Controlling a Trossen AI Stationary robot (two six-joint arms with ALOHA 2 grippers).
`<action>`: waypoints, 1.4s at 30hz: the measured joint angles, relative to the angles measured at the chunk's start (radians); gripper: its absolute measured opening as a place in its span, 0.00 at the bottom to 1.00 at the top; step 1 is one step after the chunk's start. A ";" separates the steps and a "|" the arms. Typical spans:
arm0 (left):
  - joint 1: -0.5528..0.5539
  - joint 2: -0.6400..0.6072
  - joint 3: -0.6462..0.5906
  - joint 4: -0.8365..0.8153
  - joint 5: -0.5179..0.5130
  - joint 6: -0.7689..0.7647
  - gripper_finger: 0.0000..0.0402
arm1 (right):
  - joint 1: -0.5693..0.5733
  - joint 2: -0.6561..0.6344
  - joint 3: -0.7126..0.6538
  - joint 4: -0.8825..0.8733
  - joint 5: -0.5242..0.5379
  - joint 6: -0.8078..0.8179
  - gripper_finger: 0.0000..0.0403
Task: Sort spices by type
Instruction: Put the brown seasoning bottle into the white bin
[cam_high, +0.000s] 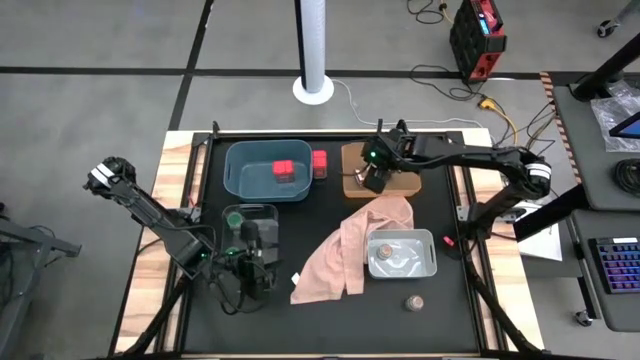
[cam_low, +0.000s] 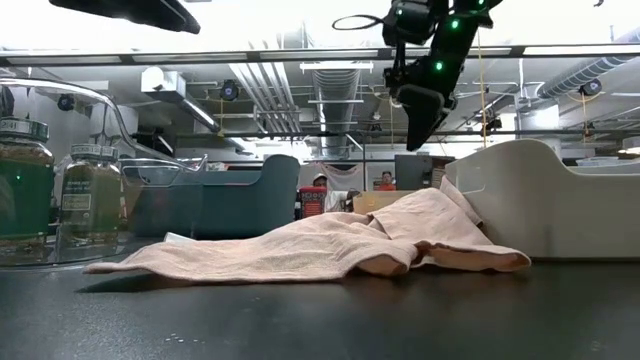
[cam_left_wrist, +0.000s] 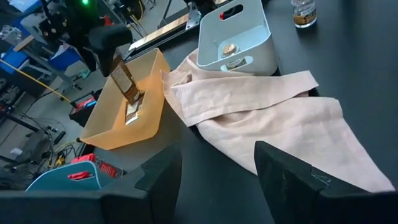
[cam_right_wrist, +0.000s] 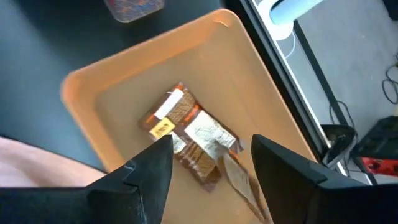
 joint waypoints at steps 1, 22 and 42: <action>0.000 0.000 0.000 0.002 0.001 0.000 0.46 | 0.009 -0.004 0.000 -0.003 0.000 0.011 0.52; 0.001 0.001 0.000 0.042 0.001 -0.023 0.46 | 0.477 -0.108 -0.001 -0.073 -0.210 0.344 0.32; 0.002 0.002 0.000 0.049 -0.169 0.135 0.46 | 1.053 -0.032 0.006 -0.097 -0.446 1.633 0.40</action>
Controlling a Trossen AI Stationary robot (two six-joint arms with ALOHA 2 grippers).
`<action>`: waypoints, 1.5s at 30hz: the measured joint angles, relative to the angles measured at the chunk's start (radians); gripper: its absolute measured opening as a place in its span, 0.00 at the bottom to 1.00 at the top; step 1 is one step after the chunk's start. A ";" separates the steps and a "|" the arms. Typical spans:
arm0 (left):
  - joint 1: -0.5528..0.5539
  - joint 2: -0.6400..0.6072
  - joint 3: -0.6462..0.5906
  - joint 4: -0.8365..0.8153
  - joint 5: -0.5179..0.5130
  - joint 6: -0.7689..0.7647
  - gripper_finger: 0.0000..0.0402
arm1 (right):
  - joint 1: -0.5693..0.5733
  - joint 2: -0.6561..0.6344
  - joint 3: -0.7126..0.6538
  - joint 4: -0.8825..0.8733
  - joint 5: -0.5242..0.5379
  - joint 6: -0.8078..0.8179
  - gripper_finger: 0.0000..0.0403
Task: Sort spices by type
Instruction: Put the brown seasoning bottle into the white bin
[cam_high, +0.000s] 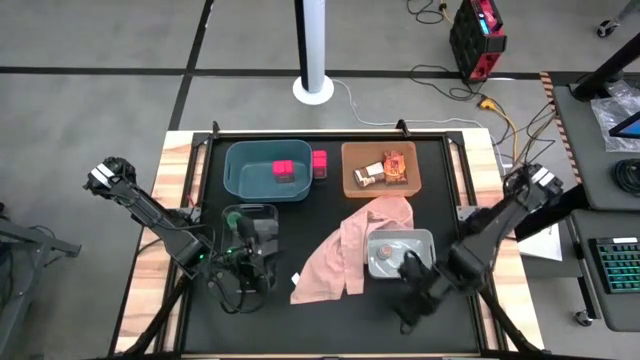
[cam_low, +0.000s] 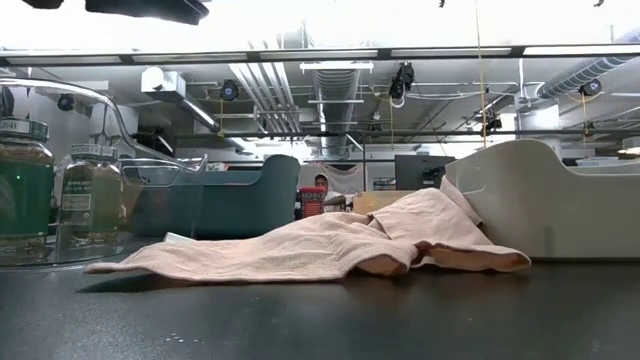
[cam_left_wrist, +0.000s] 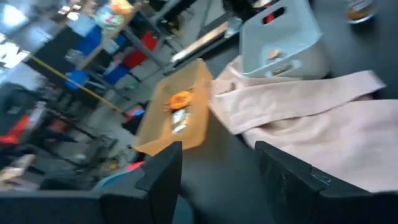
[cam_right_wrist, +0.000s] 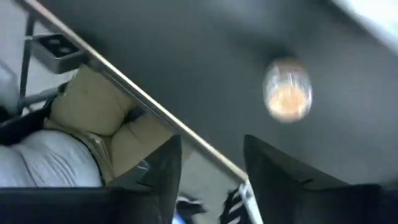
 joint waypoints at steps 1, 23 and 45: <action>0.000 0.000 0.000 0.000 -0.020 0.011 0.46 | 0.020 0.009 0.000 -0.005 0.001 0.061 0.42; 0.009 0.000 0.000 -0.004 -0.191 0.196 0.46 | 0.012 0.149 -0.126 0.011 -0.022 0.324 0.68; 0.056 0.000 0.000 -0.003 -0.197 0.225 0.46 | 0.049 0.236 -0.163 0.147 -0.022 0.337 0.45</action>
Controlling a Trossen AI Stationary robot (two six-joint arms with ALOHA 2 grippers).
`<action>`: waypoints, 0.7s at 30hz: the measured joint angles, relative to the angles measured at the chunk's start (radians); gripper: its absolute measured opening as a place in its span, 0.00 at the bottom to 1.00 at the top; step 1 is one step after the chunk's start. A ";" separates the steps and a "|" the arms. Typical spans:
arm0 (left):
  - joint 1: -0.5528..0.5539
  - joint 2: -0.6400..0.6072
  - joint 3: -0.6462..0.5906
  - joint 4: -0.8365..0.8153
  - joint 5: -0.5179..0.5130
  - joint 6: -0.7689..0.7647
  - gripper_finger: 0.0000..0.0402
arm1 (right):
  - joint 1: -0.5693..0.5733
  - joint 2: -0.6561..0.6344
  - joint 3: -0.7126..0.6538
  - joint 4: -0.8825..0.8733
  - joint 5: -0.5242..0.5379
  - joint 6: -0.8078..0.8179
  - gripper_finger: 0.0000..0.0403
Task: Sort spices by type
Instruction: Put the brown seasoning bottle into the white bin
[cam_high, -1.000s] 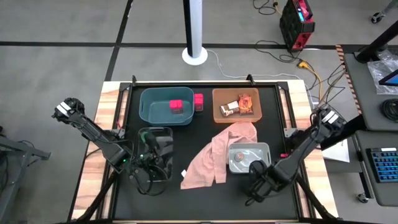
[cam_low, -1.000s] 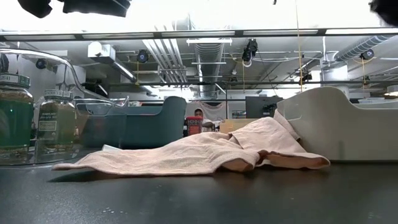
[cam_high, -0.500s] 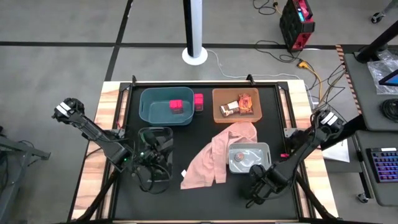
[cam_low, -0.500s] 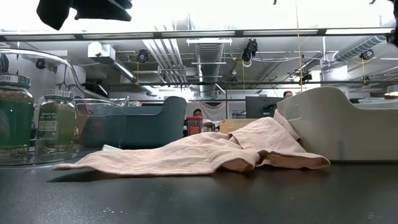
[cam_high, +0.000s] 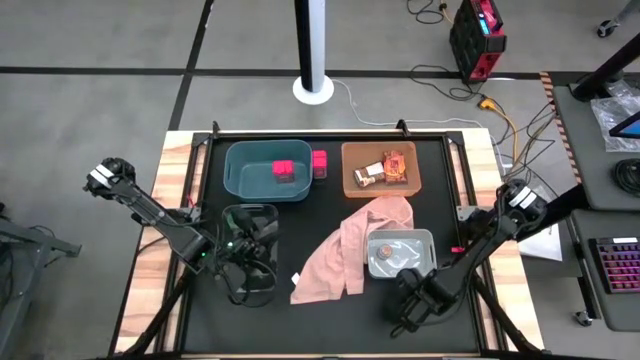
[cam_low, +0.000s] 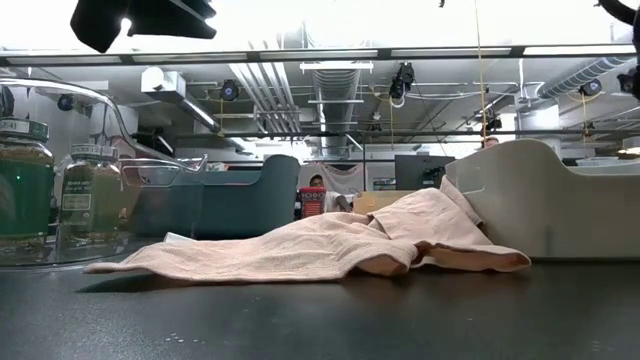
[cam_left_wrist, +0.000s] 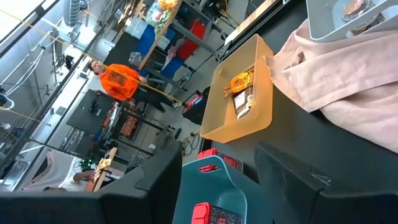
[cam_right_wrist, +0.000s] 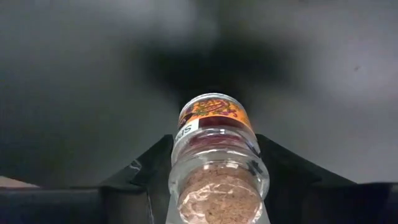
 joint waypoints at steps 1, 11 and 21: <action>0.000 0.000 0.000 0.000 0.000 0.000 0.46 | 0.000 -0.005 0.012 -0.004 -0.001 -0.008 0.45; 0.000 0.000 0.000 0.003 0.001 -0.008 0.46 | -0.080 -0.028 0.338 -0.415 0.041 -0.182 0.45; 0.001 0.000 0.000 0.001 0.002 -0.016 0.46 | -0.328 -0.030 0.412 -0.733 0.130 -0.671 0.45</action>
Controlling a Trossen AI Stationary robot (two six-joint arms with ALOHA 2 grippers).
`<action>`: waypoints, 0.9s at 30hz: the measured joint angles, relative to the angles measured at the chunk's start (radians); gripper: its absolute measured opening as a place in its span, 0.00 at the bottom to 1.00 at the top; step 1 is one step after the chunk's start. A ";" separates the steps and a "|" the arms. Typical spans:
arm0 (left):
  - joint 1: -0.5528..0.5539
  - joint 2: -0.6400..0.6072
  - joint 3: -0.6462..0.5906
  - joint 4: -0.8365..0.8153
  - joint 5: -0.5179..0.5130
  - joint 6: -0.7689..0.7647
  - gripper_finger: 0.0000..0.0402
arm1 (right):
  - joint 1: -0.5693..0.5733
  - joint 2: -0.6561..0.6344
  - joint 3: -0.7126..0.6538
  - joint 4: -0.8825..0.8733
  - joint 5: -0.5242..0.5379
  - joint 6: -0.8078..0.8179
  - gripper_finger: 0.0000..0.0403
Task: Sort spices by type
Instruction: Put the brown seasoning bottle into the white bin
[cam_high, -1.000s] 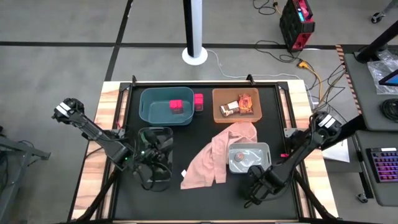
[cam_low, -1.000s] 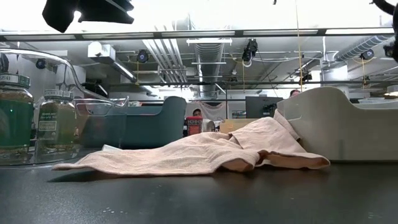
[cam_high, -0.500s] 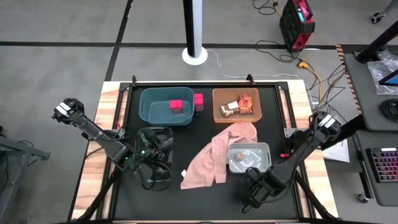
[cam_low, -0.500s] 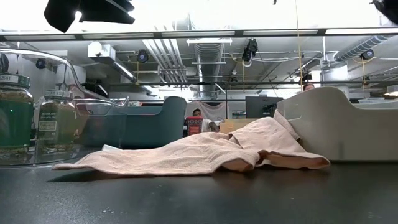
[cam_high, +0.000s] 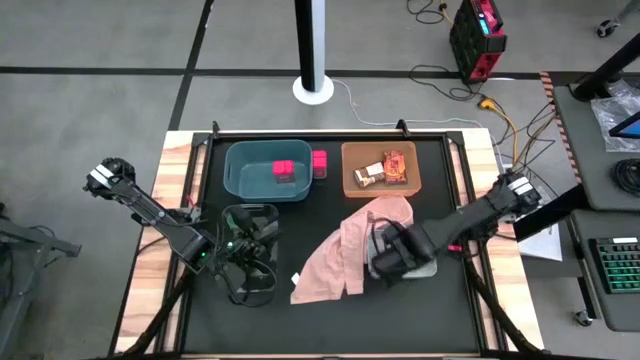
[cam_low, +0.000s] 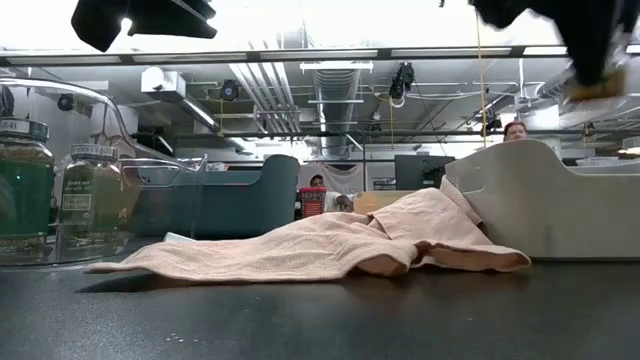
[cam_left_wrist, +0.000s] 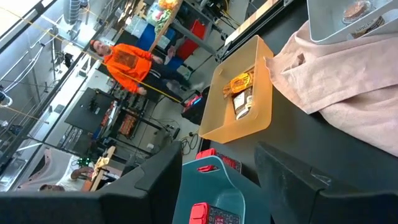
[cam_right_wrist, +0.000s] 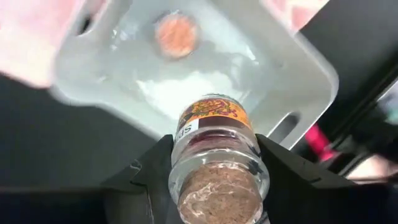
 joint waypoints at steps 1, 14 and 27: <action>0.000 0.000 0.000 -0.001 0.000 0.000 0.46 | -0.023 0.000 -0.015 0.000 0.002 -0.048 0.45; 0.000 0.000 0.000 -0.002 0.000 -0.043 0.46 | -0.087 -0.187 -0.325 0.219 0.017 -0.200 0.45; 0.000 0.000 0.000 -0.001 0.000 -0.079 0.46 | -0.087 -0.186 -0.555 0.477 0.004 -0.228 0.45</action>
